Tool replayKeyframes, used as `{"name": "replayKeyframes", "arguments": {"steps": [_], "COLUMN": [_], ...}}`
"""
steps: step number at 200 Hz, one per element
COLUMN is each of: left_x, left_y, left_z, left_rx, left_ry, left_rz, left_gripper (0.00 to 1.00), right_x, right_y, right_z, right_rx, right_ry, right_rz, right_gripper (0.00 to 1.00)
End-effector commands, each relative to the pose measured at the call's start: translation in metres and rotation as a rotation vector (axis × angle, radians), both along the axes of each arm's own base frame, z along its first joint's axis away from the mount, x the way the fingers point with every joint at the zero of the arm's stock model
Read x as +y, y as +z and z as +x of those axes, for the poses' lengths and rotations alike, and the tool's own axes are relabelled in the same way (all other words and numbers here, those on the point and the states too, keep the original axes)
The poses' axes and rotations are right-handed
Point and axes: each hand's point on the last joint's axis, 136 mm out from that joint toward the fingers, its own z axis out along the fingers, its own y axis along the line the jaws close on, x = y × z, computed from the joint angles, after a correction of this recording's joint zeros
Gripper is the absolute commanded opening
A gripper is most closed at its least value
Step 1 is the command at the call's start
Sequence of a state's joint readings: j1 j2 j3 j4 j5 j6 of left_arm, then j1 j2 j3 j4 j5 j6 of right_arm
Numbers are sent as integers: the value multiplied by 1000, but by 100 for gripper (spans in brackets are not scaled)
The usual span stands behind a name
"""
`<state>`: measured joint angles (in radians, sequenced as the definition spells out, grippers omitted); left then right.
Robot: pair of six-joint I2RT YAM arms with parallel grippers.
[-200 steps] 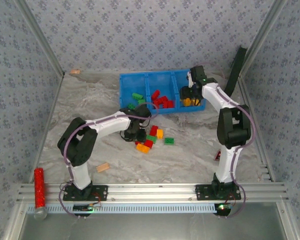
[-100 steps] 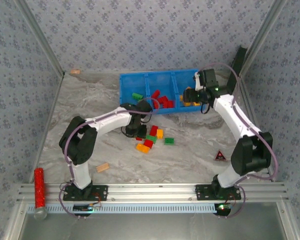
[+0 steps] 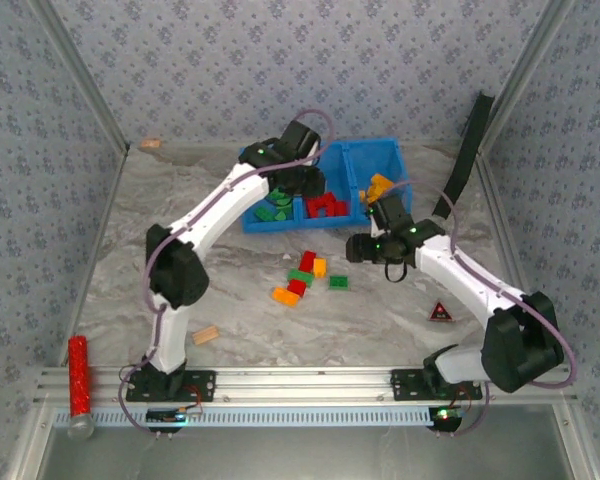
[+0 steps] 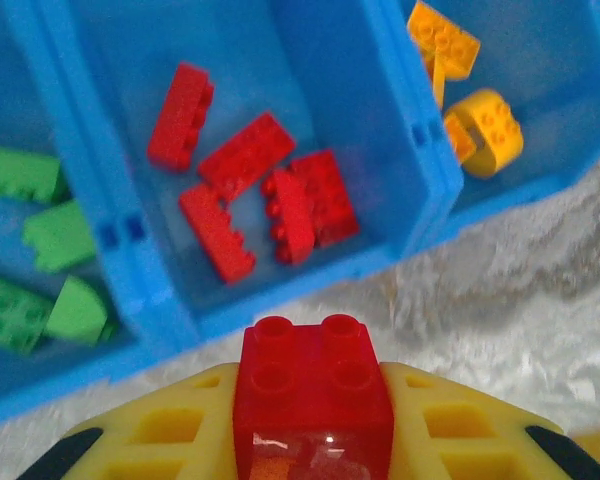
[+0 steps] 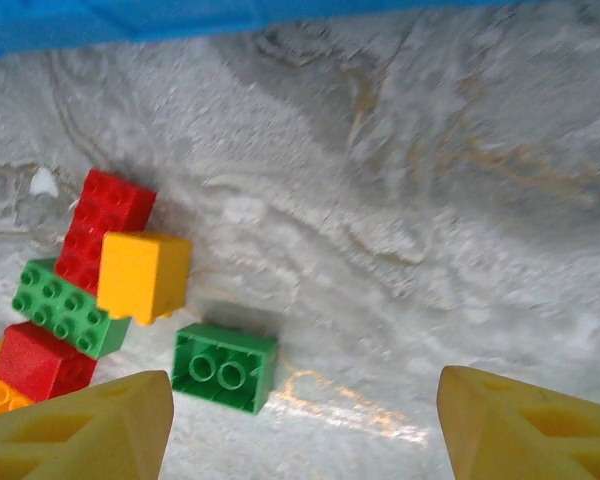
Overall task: Sort the legos into containers by color
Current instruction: Place the lego in the container, then pick up the lego from the center of the table.
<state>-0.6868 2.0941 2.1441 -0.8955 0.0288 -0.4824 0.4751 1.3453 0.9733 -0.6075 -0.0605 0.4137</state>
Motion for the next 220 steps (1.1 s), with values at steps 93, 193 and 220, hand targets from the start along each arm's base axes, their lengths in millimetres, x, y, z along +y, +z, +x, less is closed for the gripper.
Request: {"name": "replayKeyframes", "arguments": {"steps": [93,193,220], "left_x": [-23,-33,-35], "left_y": [-86,-46,-18], "left_z": [55,48,39], "left_rx": [71,35,9], "left_ry": [39,-15,-42], "left_rz": [94,9,-24], "left_gripper": [27,51,52], "right_x": [68,99,100], "right_y": [-24,-62,-70], "right_z": [-5,-2,2], "right_rx": [9,54,57], "right_ry": [9,78,90], "right_rz": [88,53,32], "right_gripper": [72,69,68]}}
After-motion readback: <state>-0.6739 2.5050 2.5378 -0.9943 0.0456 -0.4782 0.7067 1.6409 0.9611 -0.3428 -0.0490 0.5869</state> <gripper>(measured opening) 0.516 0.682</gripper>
